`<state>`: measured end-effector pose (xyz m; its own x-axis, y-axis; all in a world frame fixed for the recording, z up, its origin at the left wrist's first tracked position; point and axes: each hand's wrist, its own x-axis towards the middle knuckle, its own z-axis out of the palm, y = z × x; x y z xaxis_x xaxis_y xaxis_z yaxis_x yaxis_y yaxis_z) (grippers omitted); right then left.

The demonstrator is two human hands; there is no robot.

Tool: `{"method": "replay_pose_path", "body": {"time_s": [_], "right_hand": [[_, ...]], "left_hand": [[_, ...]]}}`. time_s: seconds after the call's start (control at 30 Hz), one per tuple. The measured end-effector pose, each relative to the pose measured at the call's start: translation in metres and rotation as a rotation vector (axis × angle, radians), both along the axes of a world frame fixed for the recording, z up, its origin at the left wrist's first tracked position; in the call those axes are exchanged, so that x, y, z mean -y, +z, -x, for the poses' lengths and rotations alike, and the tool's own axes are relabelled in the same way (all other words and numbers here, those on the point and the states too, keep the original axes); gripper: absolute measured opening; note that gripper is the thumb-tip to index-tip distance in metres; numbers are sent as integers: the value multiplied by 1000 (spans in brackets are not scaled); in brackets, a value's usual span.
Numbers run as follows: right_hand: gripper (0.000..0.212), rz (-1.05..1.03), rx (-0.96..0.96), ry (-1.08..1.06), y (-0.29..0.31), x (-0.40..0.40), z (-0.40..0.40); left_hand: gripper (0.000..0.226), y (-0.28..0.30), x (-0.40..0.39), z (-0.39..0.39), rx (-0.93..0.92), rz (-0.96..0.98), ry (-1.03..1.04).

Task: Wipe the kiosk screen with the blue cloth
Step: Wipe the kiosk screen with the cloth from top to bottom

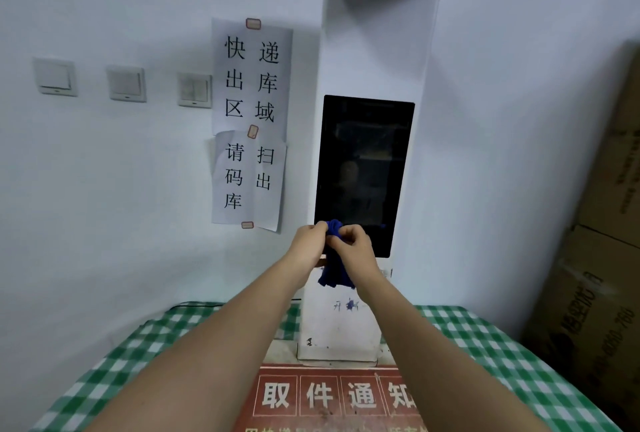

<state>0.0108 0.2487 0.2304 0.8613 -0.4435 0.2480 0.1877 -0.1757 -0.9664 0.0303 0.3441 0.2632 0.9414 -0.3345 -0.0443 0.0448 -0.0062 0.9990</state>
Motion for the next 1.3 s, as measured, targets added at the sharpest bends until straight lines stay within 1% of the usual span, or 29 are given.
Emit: {"method": "replay_pose_path", "body": {"time_s": [0.07,0.13,0.17,0.3,0.37,0.43,0.53,0.63,0.7,0.77,0.83,0.9,0.97,1.0,1.07,1.13,1.17,1.2,1.23,1.3], "right_hand": [[19,-13,-13,65,12,4,-2],[28,-27,-25,130,24,9,-5],[30,-7,-26,143,29,12,-8],[22,104,46,100,46,23,-22],[17,251,85,28,60,29,-29],[13,444,141,-87,76,37,-38],[17,725,194,-304,105,53,-51],[26,900,307,-460,135,72,-70],[27,1031,415,-534,152,79,-83],[26,1124,519,-599,166,79,-93],[24,1165,602,-678,178,76,-107],[24,1179,631,-755,183,70,-122],[26,1247,626,-798,179,63,-137],[28,1322,615,-802,172,60,-143],[34,1549,616,-763,158,60,-149],[40,1781,690,-685,156,68,-144],[43,1860,720,-672,162,73,-140],[44,1903,729,-693,170,79,-137],[43,1886,710,-746,177,84,-135],[46,1695,615,-877,185,85,-135]], "left_hand": [[31,12,4,-4,23,-3,2],[28,26,6,-7,52,-14,-3],[27,33,6,-9,68,-26,-10],[32,52,7,-18,113,-52,-57],[36,60,8,-25,146,-50,-66],[37,70,10,-33,188,-43,-60],[35,83,12,-48,240,-45,-30],[39,91,9,-73,341,-176,-1],[48,96,7,-91,414,-274,31],[56,102,7,-103,437,-303,53],[63,108,13,-114,447,-305,63],[68,110,21,-121,445,-292,67],[71,108,28,-124,446,-277,67],[72,106,31,-126,449,-278,63],[76,101,36,-127,455,-274,49],[79,98,38,-127,459,-260,42],[79,98,37,-127,459,-256,41],[79,98,37,-127,456,-257,39],[79,98,36,-127,451,-263,36],[78,99,35,-127,446,-274,23]]}}
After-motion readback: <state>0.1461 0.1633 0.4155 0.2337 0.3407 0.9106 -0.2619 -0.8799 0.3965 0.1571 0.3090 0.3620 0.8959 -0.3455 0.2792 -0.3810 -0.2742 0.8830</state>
